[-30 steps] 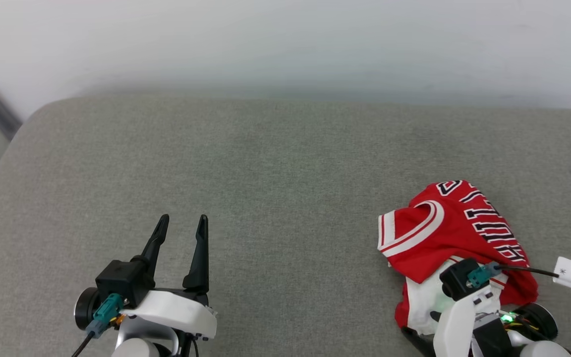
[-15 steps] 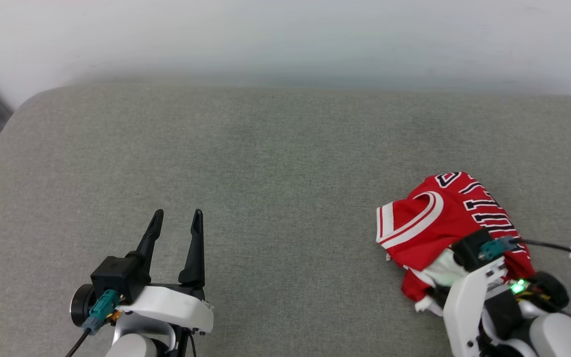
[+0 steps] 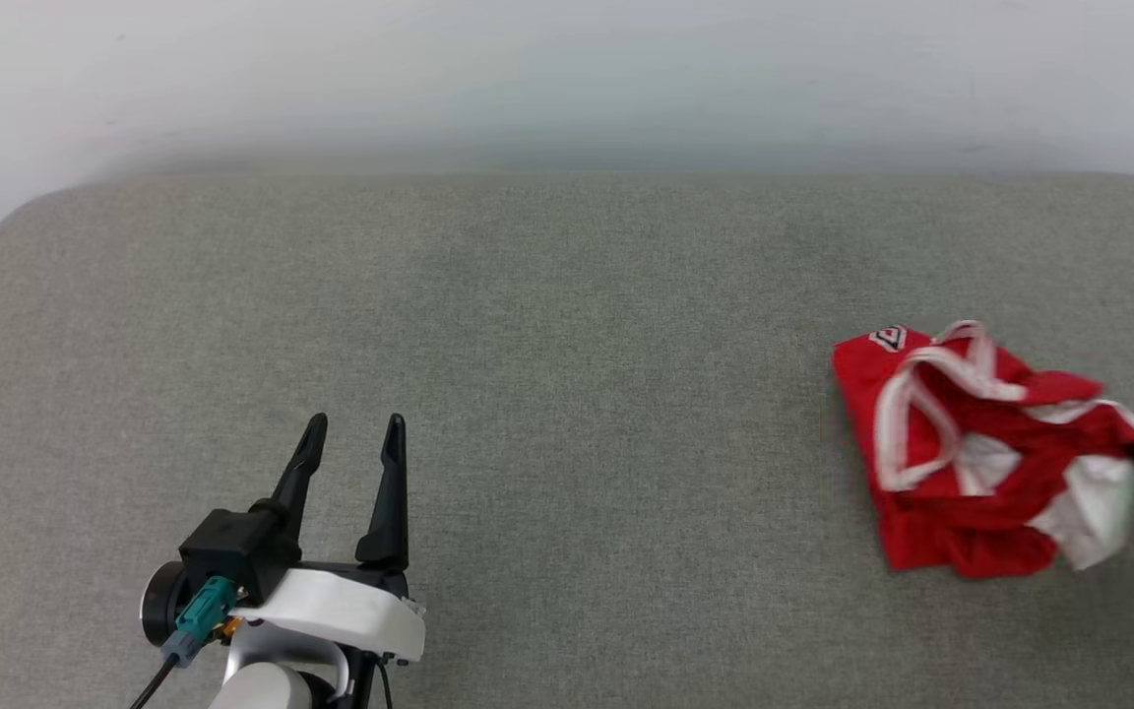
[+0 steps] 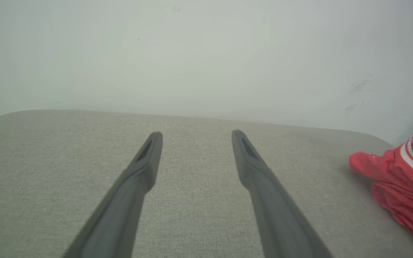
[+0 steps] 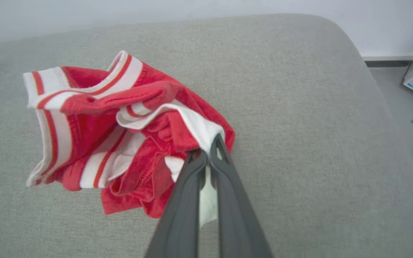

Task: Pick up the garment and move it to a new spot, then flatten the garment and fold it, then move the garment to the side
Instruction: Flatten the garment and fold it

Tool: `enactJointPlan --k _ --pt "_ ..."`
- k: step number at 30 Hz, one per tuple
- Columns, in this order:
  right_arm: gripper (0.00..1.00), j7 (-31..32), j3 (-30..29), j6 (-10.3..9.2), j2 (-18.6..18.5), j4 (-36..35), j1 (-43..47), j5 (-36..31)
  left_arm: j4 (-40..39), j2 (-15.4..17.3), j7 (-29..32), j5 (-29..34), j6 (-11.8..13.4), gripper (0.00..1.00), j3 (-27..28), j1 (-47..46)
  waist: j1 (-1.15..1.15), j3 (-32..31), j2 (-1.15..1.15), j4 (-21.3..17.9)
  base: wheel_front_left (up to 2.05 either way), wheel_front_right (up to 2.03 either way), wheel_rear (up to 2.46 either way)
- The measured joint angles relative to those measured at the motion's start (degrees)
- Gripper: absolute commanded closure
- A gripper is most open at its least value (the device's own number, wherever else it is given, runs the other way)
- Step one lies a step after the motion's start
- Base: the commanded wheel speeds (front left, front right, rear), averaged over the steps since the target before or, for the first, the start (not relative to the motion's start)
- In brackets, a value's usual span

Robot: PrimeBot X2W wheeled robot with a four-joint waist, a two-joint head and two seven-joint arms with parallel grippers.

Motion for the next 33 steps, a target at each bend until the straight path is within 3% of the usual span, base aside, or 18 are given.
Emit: enactJointPlan --k 5,11,12,13,22,26,30,33 --pt "1.0 -3.3 -9.1 -0.01 2.8 6.4 1.9 1.2 0.0 0.1 0.0 0.0 -0.1 0.0 -0.1 0.0 0.0 0.6 0.0 0.4 0.0 0.0 0.0" --pt "0.97 -9.8 -10.1 -0.01 6.7 15.7 3.5 1.3 0.1 0.3 -0.1 -0.3 -0.2 0.0 -0.1 -0.1 0.0 1.2 0.0 0.6 0.0 0.0 0.0" --pt "0.59 -11.2 -9.8 -0.01 7.2 16.8 3.5 1.2 0.1 0.3 -0.1 -0.3 -0.2 0.0 -0.2 -0.2 0.0 1.2 0.0 0.6 0.0 0.0 0.0" --pt "0.0 -12.6 -9.3 -0.01 7.5 17.7 3.5 1.1 0.1 0.4 -0.1 -0.3 -0.2 0.0 -0.2 -0.3 0.0 1.2 0.0 0.6 0.0 0.0 0.0" --pt "0.0 -28.3 -10.5 -0.01 10.0 18.1 6.6 -2.9 0.4 0.6 0.0 -0.4 0.0 0.0 -0.7 -0.1 0.0 -0.8 0.0 0.4 0.0 0.0 0.0" --pt "0.0 -31.2 -10.5 -0.01 11.1 15.4 8.9 -4.5 0.5 0.7 0.1 -0.4 0.3 0.0 -0.8 0.7 0.0 -1.9 0.0 0.2 0.0 0.0 0.0" --pt "0.0 -29.7 -7.5 -0.01 11.5 9.9 10.8 -5.9 0.3 0.7 0.3 -0.5 0.5 0.0 -1.0 1.1 0.0 -3.3 0.0 -0.4 0.0 0.0 0.0" --pt "0.0 -23.3 -2.6 -0.01 10.7 5.4 10.8 -5.9 0.1 0.8 0.5 -0.6 0.7 0.0 -1.2 1.7 0.0 -4.1 0.0 -0.8 0.0 0.0 0.0"
